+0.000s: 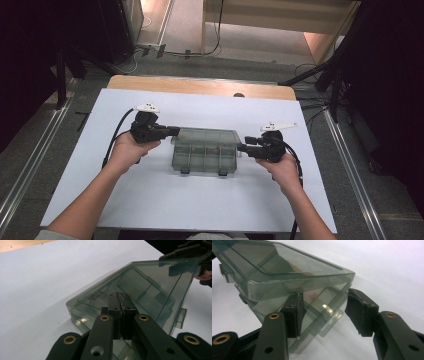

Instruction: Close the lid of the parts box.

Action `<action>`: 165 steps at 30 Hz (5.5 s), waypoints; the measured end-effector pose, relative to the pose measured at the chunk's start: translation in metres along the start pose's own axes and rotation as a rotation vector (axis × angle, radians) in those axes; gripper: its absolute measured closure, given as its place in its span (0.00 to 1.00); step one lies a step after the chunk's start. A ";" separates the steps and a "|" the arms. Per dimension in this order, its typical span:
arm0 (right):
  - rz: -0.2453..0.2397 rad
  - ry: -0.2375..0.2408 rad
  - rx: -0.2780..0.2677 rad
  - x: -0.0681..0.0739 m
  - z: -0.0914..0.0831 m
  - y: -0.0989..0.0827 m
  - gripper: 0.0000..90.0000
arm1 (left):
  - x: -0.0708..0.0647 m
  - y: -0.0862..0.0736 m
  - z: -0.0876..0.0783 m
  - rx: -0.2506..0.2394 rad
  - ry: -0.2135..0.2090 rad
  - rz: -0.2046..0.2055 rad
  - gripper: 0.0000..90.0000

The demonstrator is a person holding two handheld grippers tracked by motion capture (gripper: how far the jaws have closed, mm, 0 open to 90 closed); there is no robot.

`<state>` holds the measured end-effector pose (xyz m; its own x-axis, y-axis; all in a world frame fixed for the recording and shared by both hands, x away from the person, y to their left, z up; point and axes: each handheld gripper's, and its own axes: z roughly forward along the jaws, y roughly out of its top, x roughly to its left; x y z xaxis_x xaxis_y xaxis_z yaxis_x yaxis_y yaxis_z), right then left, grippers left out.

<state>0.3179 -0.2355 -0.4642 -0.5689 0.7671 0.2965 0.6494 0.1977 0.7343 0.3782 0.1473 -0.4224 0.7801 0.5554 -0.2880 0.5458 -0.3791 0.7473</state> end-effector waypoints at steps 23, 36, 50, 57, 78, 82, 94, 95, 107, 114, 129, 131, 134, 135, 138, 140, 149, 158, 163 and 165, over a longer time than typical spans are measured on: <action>0.031 0.004 -0.059 0.008 -0.013 0.015 0.74 | -0.005 -0.009 -0.001 0.004 0.003 0.013 0.99; 0.038 0.020 -0.040 0.014 -0.008 0.013 1.00 | -0.006 -0.015 0.001 -0.010 0.001 0.033 0.99; 0.037 0.025 -0.022 0.011 0.001 0.007 1.00 | -0.003 -0.021 0.011 0.021 0.001 0.040 0.99; 0.027 0.015 -0.023 0.012 0.002 0.007 1.00 | -0.001 -0.024 0.013 0.026 0.005 0.036 0.99; 0.022 0.009 0.017 0.010 0.013 0.004 1.00 | 0.001 -0.029 0.017 0.041 0.002 0.043 0.99; 0.014 0.007 0.029 0.010 0.017 0.002 1.00 | 0.002 -0.030 0.019 0.051 0.002 0.050 0.99; 0.013 0.004 0.046 0.005 0.024 -0.002 1.00 | 0.007 -0.035 0.023 0.076 0.001 0.054 0.99; 0.015 0.004 0.045 0.004 0.024 -0.002 1.00 | 0.007 -0.035 0.023 0.076 0.001 0.054 0.99; 0.004 0.012 0.029 0.003 0.023 -0.006 1.00 | 0.005 -0.038 0.022 0.075 0.008 0.071 0.99; -0.001 0.011 0.030 0.006 0.022 -0.008 1.00 | 0.006 -0.037 0.020 0.085 -0.006 0.060 0.99; -0.008 0.017 0.025 0.011 0.007 -0.007 0.89 | 0.001 -0.039 0.004 0.067 -0.023 0.060 0.78; -0.015 0.018 0.022 0.013 0.004 -0.007 0.84 | 0.000 -0.040 0.001 0.061 -0.024 0.065 0.73; -0.021 0.032 0.015 0.015 0.001 -0.007 0.78 | -0.002 -0.041 -0.004 0.060 -0.018 0.074 0.71; -0.021 0.036 0.013 0.015 0.000 -0.007 0.76 | -0.002 -0.042 -0.005 0.056 -0.024 0.074 0.66; -0.012 0.054 0.018 0.018 -0.003 -0.009 0.67 | -0.002 -0.045 -0.009 0.038 -0.049 0.067 0.58; 0.008 0.081 0.032 0.019 -0.004 -0.010 0.59 | -0.002 -0.046 -0.011 0.048 -0.050 0.065 0.51; -0.043 0.078 0.027 0.026 -0.010 -0.023 0.40 | -0.004 -0.058 -0.024 0.030 -0.012 0.125 0.41; -0.079 0.068 0.002 0.028 -0.022 -0.036 0.35 | -0.006 -0.070 -0.034 0.020 0.010 0.126 0.41; -0.088 0.053 -0.002 0.030 -0.025 -0.044 0.33 | -0.007 -0.078 -0.041 0.026 0.019 0.135 0.41; -0.090 0.051 -0.001 0.030 -0.026 -0.046 0.32 | -0.007 -0.080 -0.044 0.025 0.023 0.136 0.41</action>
<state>0.2578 -0.2376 -0.4735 -0.6501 0.7140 0.2599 0.5939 0.2642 0.7599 0.3157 0.2064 -0.4536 0.8406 0.5139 -0.1712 0.4430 -0.4705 0.7631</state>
